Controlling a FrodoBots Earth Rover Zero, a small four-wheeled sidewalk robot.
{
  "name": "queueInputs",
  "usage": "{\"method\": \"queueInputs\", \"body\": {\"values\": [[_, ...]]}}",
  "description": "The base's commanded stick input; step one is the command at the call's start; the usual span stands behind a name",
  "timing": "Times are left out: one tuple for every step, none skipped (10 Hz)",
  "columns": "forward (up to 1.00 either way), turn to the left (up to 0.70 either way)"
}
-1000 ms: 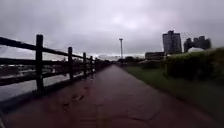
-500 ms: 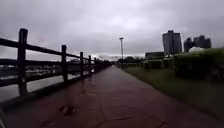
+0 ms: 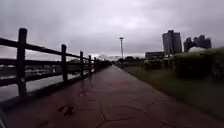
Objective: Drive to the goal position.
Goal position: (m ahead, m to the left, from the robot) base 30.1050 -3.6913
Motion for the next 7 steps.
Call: {"method": "queueInputs", "body": {"values": [[0.0,0.0],[0.0,0.0],[0.0,0.0],[0.0,0.0],[0.0,0.0],[0.0,0.0],[0.17,0.0]]}}
